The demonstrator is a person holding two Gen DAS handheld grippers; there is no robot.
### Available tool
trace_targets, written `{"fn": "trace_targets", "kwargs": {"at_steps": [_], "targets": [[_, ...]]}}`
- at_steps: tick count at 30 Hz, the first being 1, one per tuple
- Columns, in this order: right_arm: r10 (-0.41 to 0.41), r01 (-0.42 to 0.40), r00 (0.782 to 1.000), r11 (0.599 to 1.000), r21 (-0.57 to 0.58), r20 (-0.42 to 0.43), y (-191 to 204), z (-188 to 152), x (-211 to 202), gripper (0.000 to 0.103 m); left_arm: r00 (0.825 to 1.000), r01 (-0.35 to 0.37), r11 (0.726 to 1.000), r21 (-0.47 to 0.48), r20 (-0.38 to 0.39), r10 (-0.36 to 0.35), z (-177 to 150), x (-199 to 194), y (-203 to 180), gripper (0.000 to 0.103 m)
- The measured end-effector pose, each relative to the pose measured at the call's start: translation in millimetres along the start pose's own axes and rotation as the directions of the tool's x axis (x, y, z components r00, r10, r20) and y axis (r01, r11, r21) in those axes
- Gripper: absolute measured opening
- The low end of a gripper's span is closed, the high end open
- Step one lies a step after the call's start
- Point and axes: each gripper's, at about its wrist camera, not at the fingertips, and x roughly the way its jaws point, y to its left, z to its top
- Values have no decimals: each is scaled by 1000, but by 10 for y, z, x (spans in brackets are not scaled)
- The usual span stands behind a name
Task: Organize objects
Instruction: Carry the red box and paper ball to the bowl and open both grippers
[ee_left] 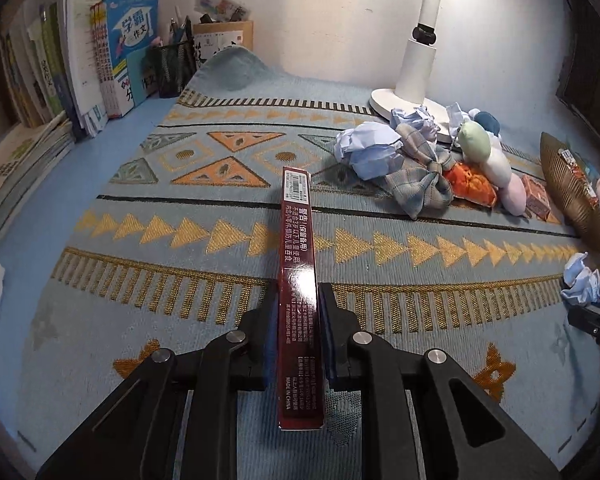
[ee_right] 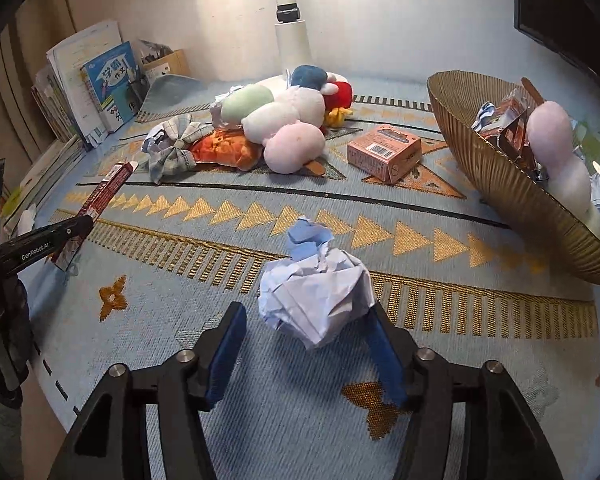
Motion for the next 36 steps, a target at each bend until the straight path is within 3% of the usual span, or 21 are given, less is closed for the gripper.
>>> {"fn": "trace_targets", "kwargs": {"at_steps": [4,7,9,11,13,17,21,24,26,30,33,36], "targets": [[-25,25,1000,1000,-12,-7,29,3,16,68,1000,-13,999,46,-3,13,-3,10,-80,33],[9,-9,1000,1000,29,0,-49,14,-6,68,1000,-6,1000,30,-4,6,1,12,-50,34],[26,-26,1000,997,71,5,-130,28,-15,68,999,-44,999,28,6,44,2,15,-56,30],[25,-26,1000,995,94,14,-163,46,-30,66,999,-34,998,58,11,33,-4,12,-106,16],[17,-20,999,997,79,39,-125,46,-65,48,998,-55,995,83,20,53,-15,3,-157,15],[24,-26,996,1000,15,91,1,10,-170,48,998,-59,995,81,37,56,-10,-49,-150,15],[56,-62,994,996,65,91,-100,11,-231,48,997,19,995,102,72,-26,78,-296,-304,15],[167,-184,979,971,149,118,-278,34,-421,48,992,72,984,160,95,-88,301,-508,-640,15],[123,-154,977,972,178,176,-420,113,-705,49,978,164,970,177,98,-183,503,-606,-911,15],[-70,-11,960,958,287,271,-937,362,-1269,49,932,325,923,204,93,-349,915,-660,-1664,15],[-246,130,935,906,402,253,-1420,525,-1458,49,906,386,889,246,83,-415,1141,-578,-2286,15],[-288,148,932,857,493,221,-1856,616,-1484,49,890,424,864,273,50,-453,1278,-414,-2821,15]]}}
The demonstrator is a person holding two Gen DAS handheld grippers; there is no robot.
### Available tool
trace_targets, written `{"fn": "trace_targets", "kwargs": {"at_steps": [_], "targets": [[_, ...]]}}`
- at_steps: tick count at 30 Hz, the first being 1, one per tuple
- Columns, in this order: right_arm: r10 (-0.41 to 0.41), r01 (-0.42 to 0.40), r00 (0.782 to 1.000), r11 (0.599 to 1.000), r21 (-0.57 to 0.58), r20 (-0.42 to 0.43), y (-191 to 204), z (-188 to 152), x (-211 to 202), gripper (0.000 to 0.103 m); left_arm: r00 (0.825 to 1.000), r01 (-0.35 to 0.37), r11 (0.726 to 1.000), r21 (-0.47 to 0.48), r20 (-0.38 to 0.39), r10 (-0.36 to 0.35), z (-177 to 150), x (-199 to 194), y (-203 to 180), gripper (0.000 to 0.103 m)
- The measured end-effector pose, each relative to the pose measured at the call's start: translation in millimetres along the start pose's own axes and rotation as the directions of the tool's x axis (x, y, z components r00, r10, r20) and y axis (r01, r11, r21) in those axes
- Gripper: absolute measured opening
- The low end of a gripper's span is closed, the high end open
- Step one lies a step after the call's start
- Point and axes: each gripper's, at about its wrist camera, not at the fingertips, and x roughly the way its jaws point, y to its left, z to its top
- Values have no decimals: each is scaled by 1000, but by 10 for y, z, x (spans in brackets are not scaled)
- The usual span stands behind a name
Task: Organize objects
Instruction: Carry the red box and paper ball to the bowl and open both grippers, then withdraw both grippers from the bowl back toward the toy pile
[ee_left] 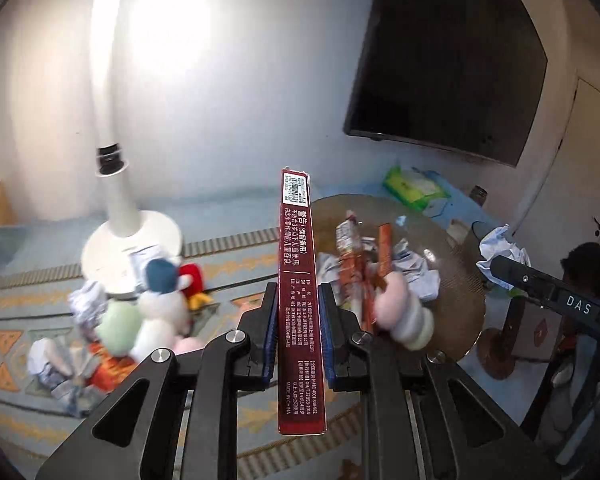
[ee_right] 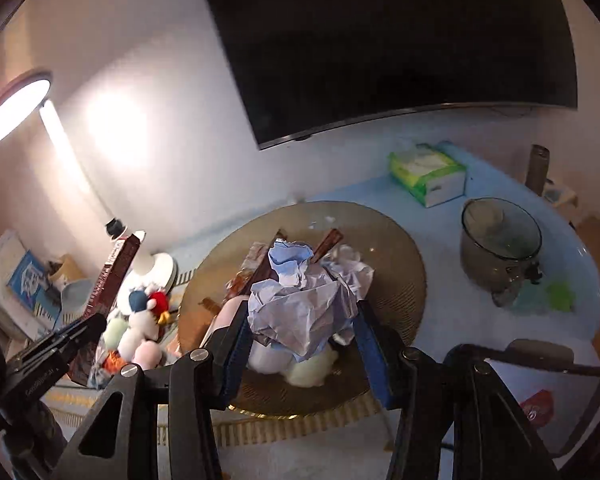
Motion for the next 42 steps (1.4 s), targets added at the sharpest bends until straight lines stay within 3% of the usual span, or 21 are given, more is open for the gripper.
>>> {"fn": "trace_targets", "kwargs": {"at_steps": [5,6,8,9,13,18,23,27,28,29,30,33,37,39,42], "targets": [[-37,38,999,998,45,-23,-240,256,267,50,998,67,997,33,15,-68,209,379,-448,16],[-45,46,998,998,32,-37,-241,309,350,55,997,72,996,42,36,-74,237,416,-533,18],[-78,78,994,997,-4,-79,-237,370,461,56,997,74,996,45,18,-75,305,546,-622,63],[-96,95,991,995,-15,-88,-244,381,468,56,998,67,997,30,7,-67,314,590,-624,70],[-58,57,995,998,-14,-86,-306,257,331,65,996,89,996,-13,4,-89,244,506,-497,71],[-28,26,998,999,-32,-54,-208,39,55,65,996,83,995,-59,30,-82,58,44,-114,71],[-8,2,999,989,-149,-43,282,-269,-198,65,998,-15,998,-65,67,20,-290,-517,314,72],[-21,35,999,955,-295,49,824,-651,-393,66,987,-129,986,-104,85,138,-775,-942,775,78],[-8,32,997,947,-318,75,946,-753,-430,75,984,-150,979,-135,75,161,-889,-1035,936,82],[11,18,996,943,-331,84,1042,-841,-439,97,982,-164,971,-175,60,177,-1002,-1107,1107,83],[36,-8,996,942,-335,78,1123,-918,-426,103,983,-163,960,-229,45,178,-1116,-1183,1312,83],[77,-71,997,935,-348,3,1315,-1135,-246,103,971,-215,889,-404,9,238,-1392,-1319,1914,83],[90,-120,991,923,-366,-98,1479,-1409,122,103,939,-318,820,-476,-39,342,-1665,-1334,2360,83],[89,-142,982,926,-350,-164,1493,-1530,340,103,949,-289,806,-516,-43,313,-1792,-1319,2481,83],[37,-109,978,930,-351,-204,1464,-1713,595,102,963,-244,783,-572,-50,264,-1951,-1195,2543,83]]}}
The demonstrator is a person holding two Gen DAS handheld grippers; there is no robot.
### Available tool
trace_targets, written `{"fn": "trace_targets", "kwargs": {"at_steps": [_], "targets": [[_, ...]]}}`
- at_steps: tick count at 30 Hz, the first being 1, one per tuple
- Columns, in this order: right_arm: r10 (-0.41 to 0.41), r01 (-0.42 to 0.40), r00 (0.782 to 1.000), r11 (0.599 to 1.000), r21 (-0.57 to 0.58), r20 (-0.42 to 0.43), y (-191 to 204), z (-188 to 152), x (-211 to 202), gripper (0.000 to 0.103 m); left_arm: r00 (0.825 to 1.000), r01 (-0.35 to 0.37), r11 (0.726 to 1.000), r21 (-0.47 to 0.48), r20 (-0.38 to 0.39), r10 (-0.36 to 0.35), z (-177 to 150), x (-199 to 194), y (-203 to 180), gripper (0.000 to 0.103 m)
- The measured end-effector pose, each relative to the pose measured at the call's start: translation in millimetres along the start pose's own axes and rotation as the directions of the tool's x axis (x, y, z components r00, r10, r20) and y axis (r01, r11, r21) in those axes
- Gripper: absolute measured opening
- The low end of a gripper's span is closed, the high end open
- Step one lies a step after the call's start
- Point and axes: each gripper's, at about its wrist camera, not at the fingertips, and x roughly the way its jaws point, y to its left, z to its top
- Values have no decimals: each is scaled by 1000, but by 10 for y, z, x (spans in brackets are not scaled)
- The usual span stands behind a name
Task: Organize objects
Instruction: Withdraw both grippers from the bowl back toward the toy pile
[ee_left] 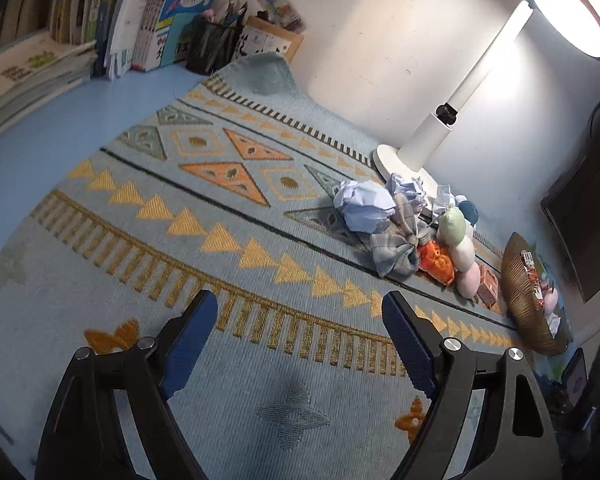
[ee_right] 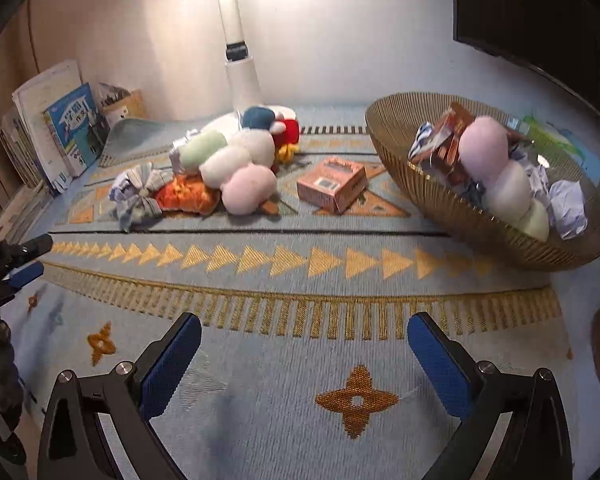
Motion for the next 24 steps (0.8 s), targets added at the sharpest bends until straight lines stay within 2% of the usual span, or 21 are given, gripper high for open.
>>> {"fn": "trace_targets", "kwargs": {"at_steps": [1,3,5,7,10,13,16,20,24], "targets": [[-18,19,999,1000,4,-40,-4,-8,78,100,1000,-14,1000,-12,-17,13,-30,41,5,83],[-32,32,998,999,-5,-46,12,-3,110,100,998,-56,998,33,20,55,-41,-8,-90,84],[-47,46,997,999,-18,-64,41,-12,151,100,994,-104,993,65,-11,104,-73,70,-160,84],[-59,56,995,998,-35,-82,65,-3,182,100,988,-154,980,123,-4,156,-113,98,-251,84],[-59,56,995,998,-39,-80,66,-10,162,100,973,-226,948,224,-3,232,-197,173,-408,84],[-51,49,996,998,-29,-73,47,-6,155,100,959,-268,907,324,-4,285,-275,247,-562,85],[-49,47,995,998,-29,-85,52,-4,175,100,955,-275,889,365,-2,296,-298,268,-625,87],[-53,50,992,998,-30,-111,64,-9,222,100,960,-255,908,333,-26,279,-260,276,-555,89],[-53,50,992,998,-30,-113,60,-10,236,100,959,-258,905,338,-24,282,-272,278,-574,90]]}}
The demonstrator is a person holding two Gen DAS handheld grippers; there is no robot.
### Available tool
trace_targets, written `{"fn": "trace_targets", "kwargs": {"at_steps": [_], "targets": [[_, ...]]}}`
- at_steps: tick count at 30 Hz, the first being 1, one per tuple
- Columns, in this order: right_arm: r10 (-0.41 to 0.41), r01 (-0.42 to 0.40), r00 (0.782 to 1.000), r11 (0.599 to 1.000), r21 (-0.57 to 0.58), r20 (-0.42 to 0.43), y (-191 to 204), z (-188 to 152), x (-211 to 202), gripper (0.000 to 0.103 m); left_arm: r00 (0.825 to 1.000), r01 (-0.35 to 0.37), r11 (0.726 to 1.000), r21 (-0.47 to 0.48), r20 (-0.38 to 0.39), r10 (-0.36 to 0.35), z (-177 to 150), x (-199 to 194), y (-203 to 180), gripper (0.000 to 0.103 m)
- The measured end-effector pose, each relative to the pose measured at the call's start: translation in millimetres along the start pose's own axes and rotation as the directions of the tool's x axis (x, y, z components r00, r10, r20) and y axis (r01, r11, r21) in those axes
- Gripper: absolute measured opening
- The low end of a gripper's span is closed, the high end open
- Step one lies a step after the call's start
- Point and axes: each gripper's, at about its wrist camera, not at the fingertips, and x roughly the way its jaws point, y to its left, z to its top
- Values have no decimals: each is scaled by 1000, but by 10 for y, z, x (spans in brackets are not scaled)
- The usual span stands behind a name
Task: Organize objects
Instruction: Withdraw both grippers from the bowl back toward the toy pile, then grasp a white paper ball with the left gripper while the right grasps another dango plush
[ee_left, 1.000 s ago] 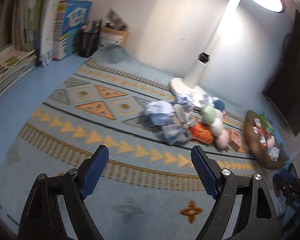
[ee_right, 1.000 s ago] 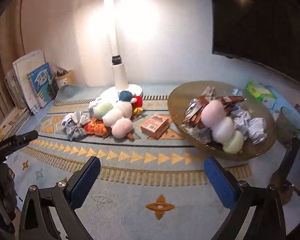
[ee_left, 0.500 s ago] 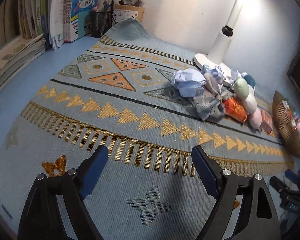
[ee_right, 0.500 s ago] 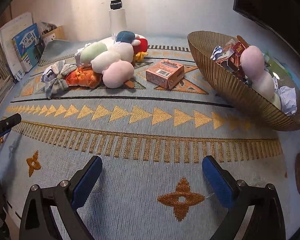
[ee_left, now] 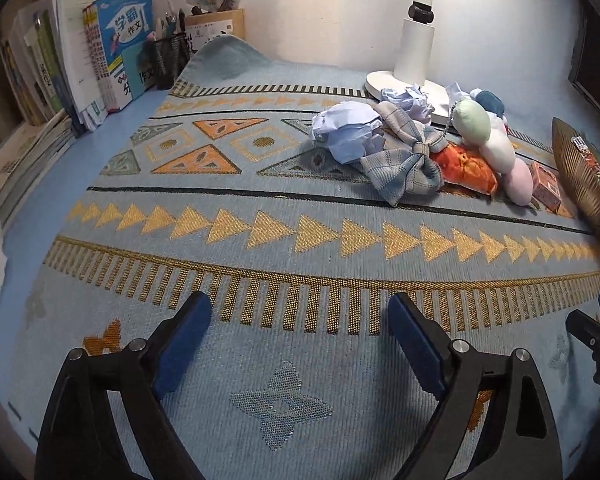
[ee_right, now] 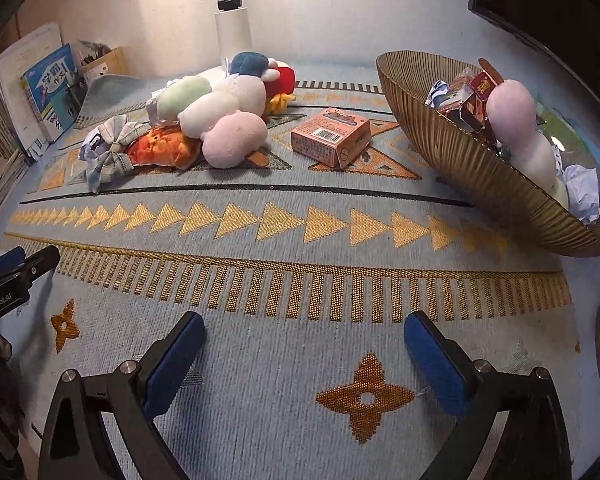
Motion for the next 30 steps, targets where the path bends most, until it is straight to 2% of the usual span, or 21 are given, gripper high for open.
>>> {"fn": "trace_targets", "kwargs": {"at_steps": [5,6,8,12,15,17,19,22,25,27,29,30], "targets": [[-1,1,1000,1000,1,-1,3,0,6,100,1000,-1,1000,-9,13,1,6,-30,16,90],[-2,2,1000,1000,1,-1,2,1,7,100,1000,12,1000,-9,14,-12,24,-34,22,90],[4,-4,1000,1000,-3,-4,7,13,12,100,996,85,996,6,-13,-85,112,2,48,90],[141,-141,990,989,-39,8,66,144,-38,98,995,94,995,42,38,-96,486,68,154,90],[172,-171,983,985,-26,65,74,447,-67,97,981,181,981,69,54,-185,797,193,203,90],[201,-201,975,979,-8,92,71,686,-23,94,968,241,968,73,52,-245,975,307,220,90],[246,-247,966,969,1,80,95,900,86,86,957,283,955,87,39,-287,1098,429,205,90],[287,-287,958,958,-14,25,222,1119,293,84,948,315,937,153,6,-319,1190,586,106,89],[261,-260,965,962,-84,0,398,1207,446,83,940,338,921,193,-23,-340,1199,687,21,89],[249,-248,969,961,-124,-6,485,1250,532,81,940,339,919,203,-31,-340,1200,748,-11,86],[251,-251,968,957,-143,-20,516,1300,640,70,935,353,916,190,-51,-350,1202,824,-22,72],[255,-258,966,955,-143,-39,526,1314,704,68,934,356,916,183,-63,-351,1207,849,-25,68]]}}
